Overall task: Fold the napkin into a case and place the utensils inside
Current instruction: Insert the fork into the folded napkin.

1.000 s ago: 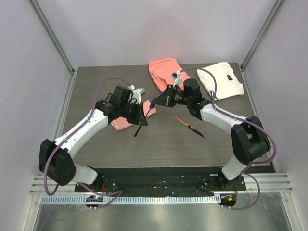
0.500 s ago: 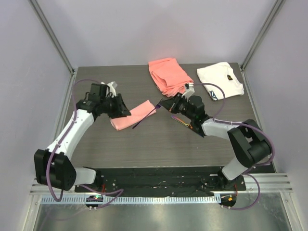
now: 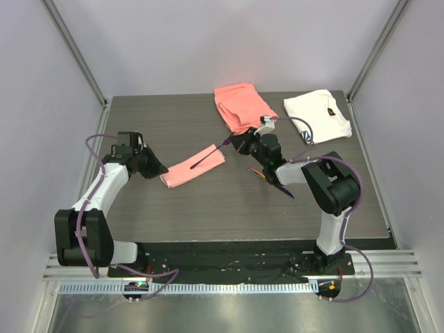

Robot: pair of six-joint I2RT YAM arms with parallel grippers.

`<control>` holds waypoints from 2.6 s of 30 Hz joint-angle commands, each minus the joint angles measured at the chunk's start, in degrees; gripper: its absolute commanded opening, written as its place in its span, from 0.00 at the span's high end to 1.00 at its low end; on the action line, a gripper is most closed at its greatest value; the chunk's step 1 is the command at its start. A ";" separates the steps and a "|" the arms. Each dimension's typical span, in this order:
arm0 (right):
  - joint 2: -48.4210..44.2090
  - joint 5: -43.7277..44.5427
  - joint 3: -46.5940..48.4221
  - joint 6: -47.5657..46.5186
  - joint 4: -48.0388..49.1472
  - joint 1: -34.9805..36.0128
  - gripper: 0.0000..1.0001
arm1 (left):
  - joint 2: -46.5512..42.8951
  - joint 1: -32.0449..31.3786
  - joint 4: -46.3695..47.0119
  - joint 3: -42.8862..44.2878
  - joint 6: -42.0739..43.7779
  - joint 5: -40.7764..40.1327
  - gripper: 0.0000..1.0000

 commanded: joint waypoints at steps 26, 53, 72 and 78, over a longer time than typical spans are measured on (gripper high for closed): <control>10.07 -5.71 13.81 -3.18 -1.08 -2.08 0.99 | 10.74 0.20 11.83 -2.61 -5.81 -6.40 1.00; 14.64 -4.75 16.18 6.66 -0.81 3.11 0.99 | 10.22 0.29 13.06 -5.69 -6.60 -8.96 1.00; 17.28 1.75 15.13 12.55 -0.46 7.85 0.99 | 9.87 0.03 13.23 -5.86 -7.04 -8.78 1.00; 18.59 2.37 15.39 14.04 -0.28 8.73 0.98 | 9.87 -0.06 13.50 -6.04 -7.12 -8.87 1.00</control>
